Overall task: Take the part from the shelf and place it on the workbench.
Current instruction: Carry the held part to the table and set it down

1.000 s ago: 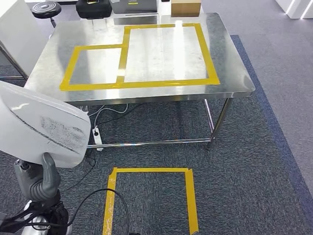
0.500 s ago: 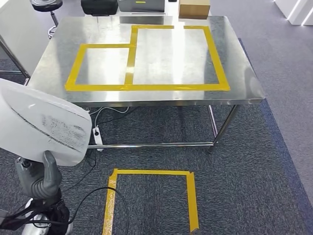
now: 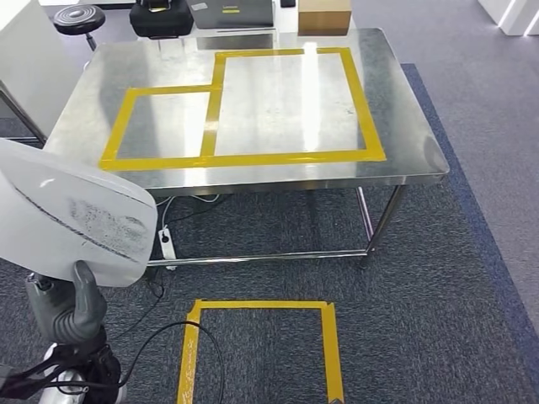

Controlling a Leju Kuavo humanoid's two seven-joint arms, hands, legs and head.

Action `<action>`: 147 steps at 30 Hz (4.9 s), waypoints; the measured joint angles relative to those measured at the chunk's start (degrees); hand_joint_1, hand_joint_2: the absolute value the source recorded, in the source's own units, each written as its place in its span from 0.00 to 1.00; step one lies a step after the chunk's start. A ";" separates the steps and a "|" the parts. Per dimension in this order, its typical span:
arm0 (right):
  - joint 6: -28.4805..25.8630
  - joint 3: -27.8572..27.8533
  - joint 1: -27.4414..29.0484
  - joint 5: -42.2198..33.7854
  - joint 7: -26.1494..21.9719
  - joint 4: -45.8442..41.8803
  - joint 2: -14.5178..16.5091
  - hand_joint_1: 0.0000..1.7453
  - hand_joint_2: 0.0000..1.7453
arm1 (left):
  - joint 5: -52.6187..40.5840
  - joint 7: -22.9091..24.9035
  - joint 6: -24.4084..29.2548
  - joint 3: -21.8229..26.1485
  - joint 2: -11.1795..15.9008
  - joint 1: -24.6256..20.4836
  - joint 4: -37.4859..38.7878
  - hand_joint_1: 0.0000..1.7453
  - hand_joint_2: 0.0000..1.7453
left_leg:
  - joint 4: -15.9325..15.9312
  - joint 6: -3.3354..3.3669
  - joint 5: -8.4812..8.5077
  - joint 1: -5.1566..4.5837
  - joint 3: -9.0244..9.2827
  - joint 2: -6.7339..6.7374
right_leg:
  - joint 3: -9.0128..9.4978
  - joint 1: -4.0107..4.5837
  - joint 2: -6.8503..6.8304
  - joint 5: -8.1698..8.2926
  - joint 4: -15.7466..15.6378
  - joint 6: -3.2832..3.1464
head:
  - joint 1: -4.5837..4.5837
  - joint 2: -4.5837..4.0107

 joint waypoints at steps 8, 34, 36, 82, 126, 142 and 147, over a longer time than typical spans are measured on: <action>0.21 0.04 0.21 0.26 0.08 0.02 0.02 0.00 1.00 | 0.03 -0.05 0.07 0.03 -0.01 -0.05 0.08 1.00 1.00 | -15.14 1.57 8.17 -0.47 5.30 -0.03 | 2.05 0.25 0.06 -2.51 -0.41 1.54 | 0.23 -0.02; 0.32 0.01 0.07 0.30 0.00 -0.02 0.05 0.00 1.00 | -0.03 -0.22 0.02 -0.02 -0.02 -0.14 0.12 1.00 1.00 | -7.07 0.88 7.27 -0.12 1.59 -0.06 | 0.97 -0.05 0.46 -1.69 0.94 0.37 | -0.16 -0.02; 0.35 0.01 0.15 0.31 0.02 -0.02 0.07 0.00 1.00 | -0.03 -0.21 0.03 -0.02 -0.01 -0.17 0.14 1.00 1.00 | -12.54 1.48 9.26 -0.48 3.83 -0.01 | 1.32 0.02 0.48 -2.36 0.84 0.86 | -0.08 -0.03; 0.25 -0.07 -0.41 0.07 0.14 -0.06 -0.11 0.00 1.00 | 0.45 -0.21 0.45 0.05 -0.46 -0.36 0.34 1.00 1.00 | -15.60 2.01 5.13 -0.16 8.76 -0.28 | -3.72 -0.21 0.07 1.29 3.13 3.19 | 0.92 -0.01; 2.38 2.26 -0.51 3.38 -0.19 -0.07 -0.63 0.00 1.00 | -50.64 13.62 22.81 7.14 24.85 -24.50 35.48 1.00 1.00 | -14.61 1.10 8.66 -0.36 4.14 -0.19 | 2.13 0.11 0.29 -2.78 -0.19 1.54 | 0.26 0.00; 3.44 3.15 -0.85 4.74 -0.72 -0.07 -0.87 0.00 1.00 | -48.81 12.38 12.47 6.35 26.95 -39.32 56.55 1.00 1.00 | -14.63 1.07 8.71 -0.23 4.24 -0.20 | 1.64 0.20 0.27 -2.79 -0.19 1.52 | 0.27 0.00; 3.66 3.36 -1.17 5.10 -0.70 -0.07 -0.90 0.00 1.00 | -49.86 11.99 11.89 4.51 25.12 -44.41 63.57 1.00 1.00 | -14.61 1.08 8.70 -0.25 4.24 -0.19 | 1.75 0.15 0.29 -2.79 -0.19 1.53 | 0.26 0.00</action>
